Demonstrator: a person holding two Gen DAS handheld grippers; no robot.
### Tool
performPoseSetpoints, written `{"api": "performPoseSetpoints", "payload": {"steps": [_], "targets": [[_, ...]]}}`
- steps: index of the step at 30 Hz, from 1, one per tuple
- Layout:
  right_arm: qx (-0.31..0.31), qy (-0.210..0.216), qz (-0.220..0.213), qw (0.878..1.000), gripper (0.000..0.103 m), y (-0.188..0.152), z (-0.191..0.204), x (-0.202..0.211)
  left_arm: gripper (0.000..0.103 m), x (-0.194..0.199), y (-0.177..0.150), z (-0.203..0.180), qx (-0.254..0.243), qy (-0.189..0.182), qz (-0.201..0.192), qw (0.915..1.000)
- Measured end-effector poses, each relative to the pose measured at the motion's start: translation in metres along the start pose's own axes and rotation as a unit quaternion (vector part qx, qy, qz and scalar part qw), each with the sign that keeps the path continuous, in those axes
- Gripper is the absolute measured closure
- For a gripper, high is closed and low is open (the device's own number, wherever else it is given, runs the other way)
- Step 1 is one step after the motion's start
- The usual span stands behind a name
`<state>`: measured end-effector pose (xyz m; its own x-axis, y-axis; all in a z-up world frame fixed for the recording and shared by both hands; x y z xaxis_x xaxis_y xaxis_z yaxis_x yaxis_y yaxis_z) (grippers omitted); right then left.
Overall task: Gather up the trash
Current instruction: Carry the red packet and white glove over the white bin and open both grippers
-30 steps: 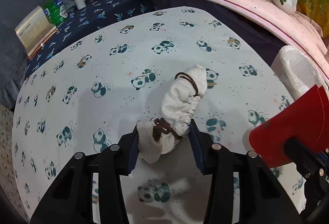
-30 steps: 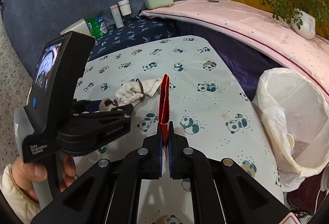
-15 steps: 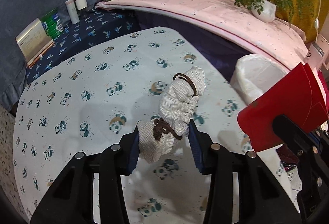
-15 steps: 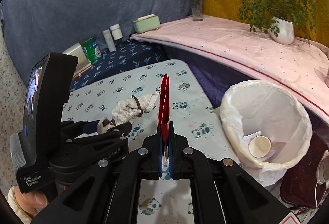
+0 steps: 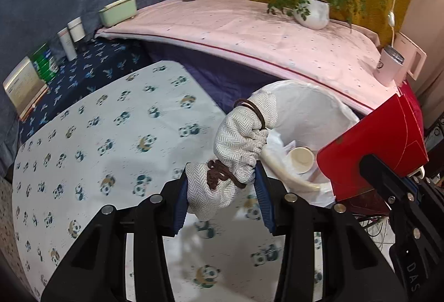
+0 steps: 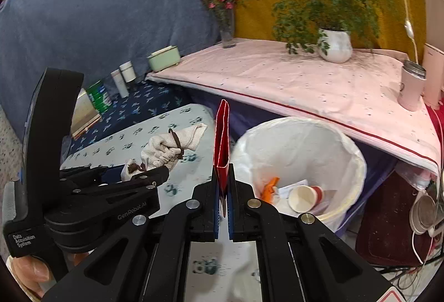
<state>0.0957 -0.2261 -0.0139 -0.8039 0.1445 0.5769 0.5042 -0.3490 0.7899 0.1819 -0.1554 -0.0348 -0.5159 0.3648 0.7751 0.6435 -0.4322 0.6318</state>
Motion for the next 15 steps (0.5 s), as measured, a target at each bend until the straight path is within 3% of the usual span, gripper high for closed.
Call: {"api": "performPoseSetpoints", "payload": {"steps": [15], "targets": [[-0.061, -0.05, -0.016, 0.997, 0.098, 0.007, -0.089, 0.009, 0.061, -0.042, 0.022, -0.093, -0.051, -0.047, 0.026, 0.9972]]}}
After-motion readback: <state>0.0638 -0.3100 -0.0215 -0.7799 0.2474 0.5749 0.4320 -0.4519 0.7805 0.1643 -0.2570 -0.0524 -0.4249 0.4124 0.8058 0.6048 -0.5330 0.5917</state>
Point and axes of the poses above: each gripper's, at about its wrist camera, not at the fingertips, and x roughly against the way its jaws point, z to its left, y to its top, the point moved 7 cm from there along -x, roughly the way its jaws point
